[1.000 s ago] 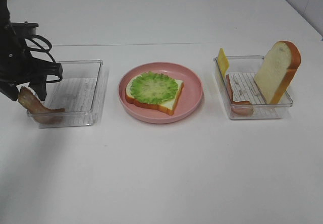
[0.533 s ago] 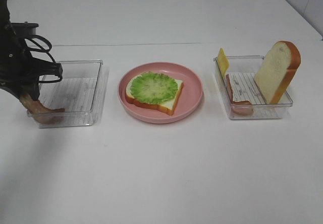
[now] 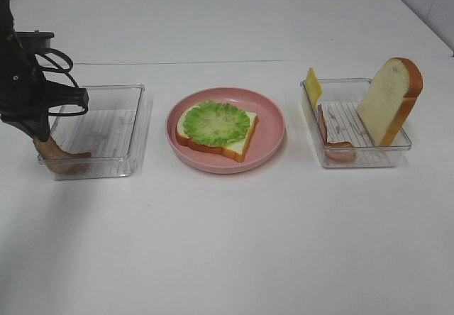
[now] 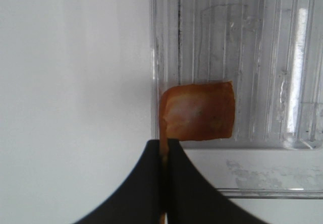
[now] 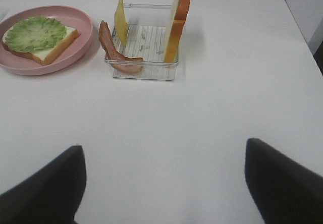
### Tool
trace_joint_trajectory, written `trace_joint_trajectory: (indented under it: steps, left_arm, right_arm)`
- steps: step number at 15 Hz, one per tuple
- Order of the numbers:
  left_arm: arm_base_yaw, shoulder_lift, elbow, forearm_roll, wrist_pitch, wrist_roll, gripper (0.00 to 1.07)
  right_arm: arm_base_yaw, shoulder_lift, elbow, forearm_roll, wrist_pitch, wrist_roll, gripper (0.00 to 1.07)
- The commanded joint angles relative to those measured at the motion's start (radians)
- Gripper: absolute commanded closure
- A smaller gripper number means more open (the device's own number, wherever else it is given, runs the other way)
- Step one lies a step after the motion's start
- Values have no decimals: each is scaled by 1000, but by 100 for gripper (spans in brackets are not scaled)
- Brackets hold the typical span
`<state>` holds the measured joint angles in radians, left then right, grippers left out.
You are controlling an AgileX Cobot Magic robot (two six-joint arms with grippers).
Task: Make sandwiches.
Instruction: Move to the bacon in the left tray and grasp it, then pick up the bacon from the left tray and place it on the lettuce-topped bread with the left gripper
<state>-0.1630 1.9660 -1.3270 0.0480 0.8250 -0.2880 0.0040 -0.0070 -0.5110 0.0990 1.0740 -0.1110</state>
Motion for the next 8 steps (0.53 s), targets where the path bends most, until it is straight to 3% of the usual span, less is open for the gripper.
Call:
trace_joint_trajectory:
  steps: [1,4,6,8]
  left_arm:
    - [1,-19,-4,-30,-11,-7,107]
    - [1,-72,-104,-97,27,36,107]
    - [1,-88,-183,-206,27,92,107]
    - [-1,-85,-253,-376,8,181,107]
  right_arm:
    - [-4,-13,5,-3,-11,-5,27]
    - [-4,-13,5,-3,-11,-5,27]
    - [-4,-13,5,-3,-11,-5,27]
    - [-4,-13,5,-3,-11,-5,27]
